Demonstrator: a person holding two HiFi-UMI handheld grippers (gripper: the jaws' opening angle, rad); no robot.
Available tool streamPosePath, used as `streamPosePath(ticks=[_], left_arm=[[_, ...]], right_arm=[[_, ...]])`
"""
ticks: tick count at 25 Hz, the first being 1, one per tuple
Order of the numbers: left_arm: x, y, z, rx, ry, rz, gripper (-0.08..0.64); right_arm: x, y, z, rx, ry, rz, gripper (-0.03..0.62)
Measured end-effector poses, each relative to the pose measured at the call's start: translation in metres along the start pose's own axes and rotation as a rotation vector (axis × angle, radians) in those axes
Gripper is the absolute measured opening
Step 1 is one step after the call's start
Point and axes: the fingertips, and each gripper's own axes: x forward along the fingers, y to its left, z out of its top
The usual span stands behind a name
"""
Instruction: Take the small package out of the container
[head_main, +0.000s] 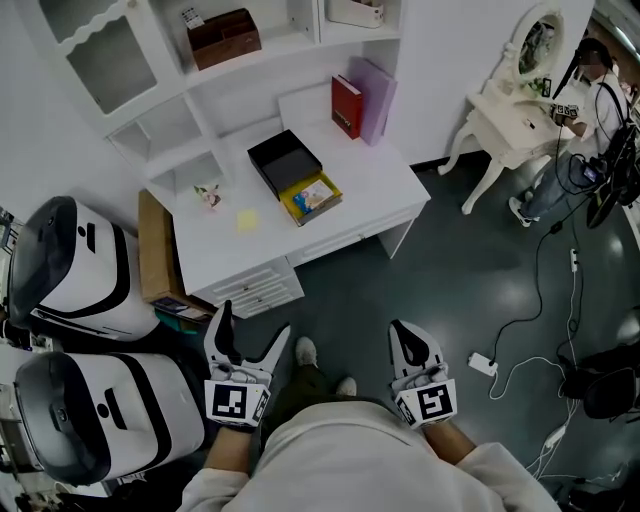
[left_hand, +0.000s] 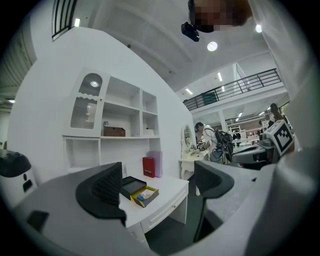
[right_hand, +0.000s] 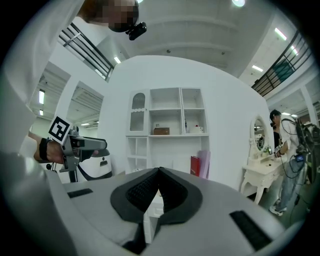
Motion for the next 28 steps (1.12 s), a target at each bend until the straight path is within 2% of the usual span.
streamPosePath(ticks=[6, 13, 23, 28], left_arm=[[0.035, 0.015, -0.009, -0.003, 0.000, 0.005, 0.448], [0.106, 0.045, -0.022, 0.000, 0.015, -0.017, 0.448], [0.229, 0.107, -0.034, 0.004, 0.079, -0.098, 0.448], [0.273, 0.133, -0.042, 0.011, 0.087, -0.140, 0.448]], right_arm=[[0.033, -0.019, -0.003, -0.013, -0.002, -0.001, 0.025], [0.092, -0.051, -0.005, -0.030, 0.027, -0.024, 0.025], [0.212, -0.097, 0.014, -0.031, 0.045, -0.094, 0.025], [0.260, -0.105, 0.016, -0.028, 0.059, -0.113, 0.025]])
